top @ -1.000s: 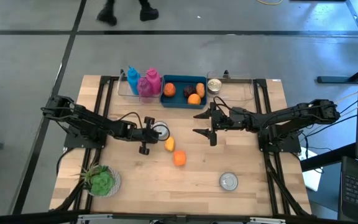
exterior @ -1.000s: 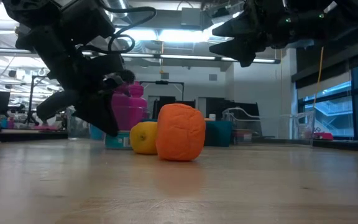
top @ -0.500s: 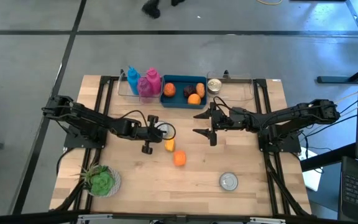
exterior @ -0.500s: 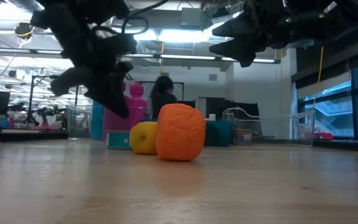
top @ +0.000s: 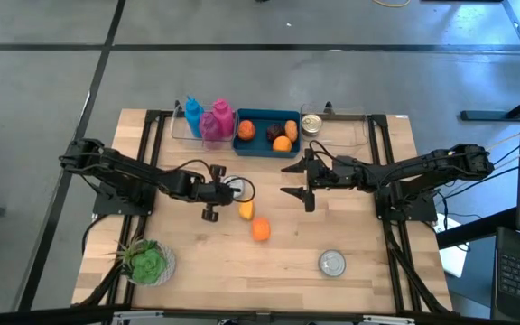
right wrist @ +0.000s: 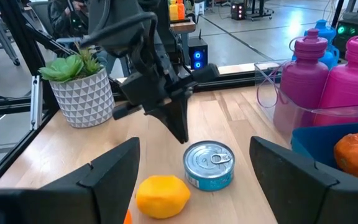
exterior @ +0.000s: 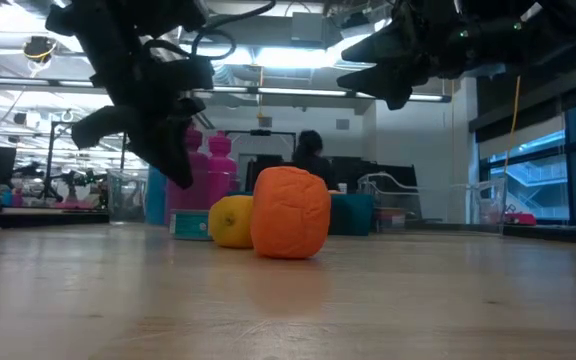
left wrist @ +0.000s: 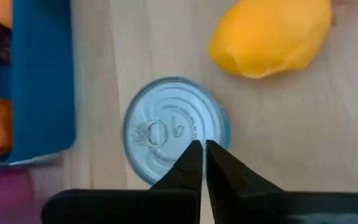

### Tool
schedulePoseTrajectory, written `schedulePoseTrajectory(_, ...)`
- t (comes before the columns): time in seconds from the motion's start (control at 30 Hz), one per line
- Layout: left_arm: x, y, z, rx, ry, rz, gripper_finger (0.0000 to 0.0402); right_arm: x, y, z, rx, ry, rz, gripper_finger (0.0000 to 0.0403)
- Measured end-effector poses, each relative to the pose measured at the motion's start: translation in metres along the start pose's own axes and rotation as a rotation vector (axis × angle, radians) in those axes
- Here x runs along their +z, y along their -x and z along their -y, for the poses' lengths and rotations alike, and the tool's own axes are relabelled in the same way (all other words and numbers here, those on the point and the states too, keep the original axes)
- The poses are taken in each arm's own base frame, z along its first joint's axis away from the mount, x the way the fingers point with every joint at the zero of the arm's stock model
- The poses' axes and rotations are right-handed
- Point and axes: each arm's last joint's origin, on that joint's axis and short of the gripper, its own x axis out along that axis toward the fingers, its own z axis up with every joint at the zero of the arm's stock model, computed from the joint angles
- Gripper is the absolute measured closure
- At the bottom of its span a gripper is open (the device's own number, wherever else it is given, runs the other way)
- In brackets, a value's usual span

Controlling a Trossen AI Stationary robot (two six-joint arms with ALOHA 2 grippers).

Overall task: Pick & Place Food Item
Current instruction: Stack the yellow blue can on top of the blue pink can in the right transparent bin

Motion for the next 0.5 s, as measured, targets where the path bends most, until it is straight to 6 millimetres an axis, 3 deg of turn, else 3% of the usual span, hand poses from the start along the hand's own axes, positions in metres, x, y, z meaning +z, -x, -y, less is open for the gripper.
schedulePoseTrajectory(0.13,-0.002,0.0018,-0.0003,-0.003,0.04,-0.015,0.0359,-0.0004,0.0,-0.0001,0.0,0.0,-0.004,0.0101)
schedulePoseTrajectory(0.5,-0.0058,0.0019,0.0012,-0.037,0.054,-0.051,0.0193,-0.0012,0.0,0.0001,-0.001,-0.003,-0.012,0.0101)
